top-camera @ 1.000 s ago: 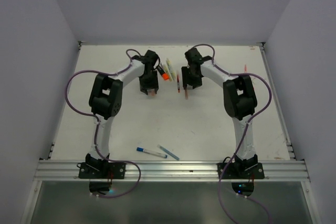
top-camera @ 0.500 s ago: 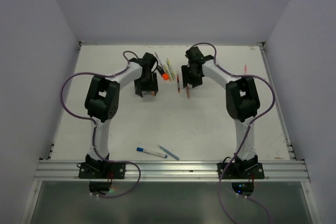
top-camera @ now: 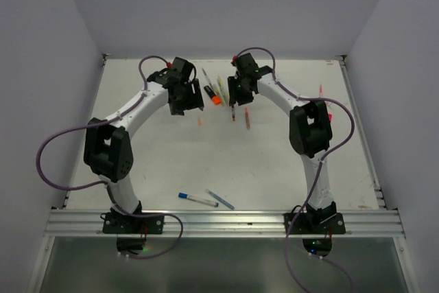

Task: Open the pen caps

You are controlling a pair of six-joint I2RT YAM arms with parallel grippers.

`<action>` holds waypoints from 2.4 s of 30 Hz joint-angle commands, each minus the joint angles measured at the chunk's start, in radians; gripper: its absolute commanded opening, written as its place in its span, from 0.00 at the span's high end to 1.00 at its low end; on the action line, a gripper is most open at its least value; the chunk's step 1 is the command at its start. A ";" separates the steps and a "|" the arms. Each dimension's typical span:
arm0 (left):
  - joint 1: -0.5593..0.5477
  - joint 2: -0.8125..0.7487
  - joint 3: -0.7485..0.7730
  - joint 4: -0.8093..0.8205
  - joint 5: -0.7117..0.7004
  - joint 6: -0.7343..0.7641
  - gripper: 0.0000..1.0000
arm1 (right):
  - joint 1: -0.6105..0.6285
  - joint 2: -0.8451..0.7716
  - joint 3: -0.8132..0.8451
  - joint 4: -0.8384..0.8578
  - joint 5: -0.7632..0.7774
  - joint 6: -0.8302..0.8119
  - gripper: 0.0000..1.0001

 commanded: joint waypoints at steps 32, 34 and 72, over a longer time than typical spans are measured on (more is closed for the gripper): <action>0.010 -0.271 -0.206 0.084 0.054 -0.048 0.28 | 0.082 0.084 0.154 -0.063 0.256 0.028 1.00; 0.010 -0.270 -0.203 0.098 0.083 -0.048 0.29 | 0.080 0.073 0.228 -0.114 0.270 0.033 1.00; 0.026 -0.186 -0.239 0.402 0.488 -0.173 0.40 | 0.108 -0.565 -0.477 0.150 -0.555 0.063 1.00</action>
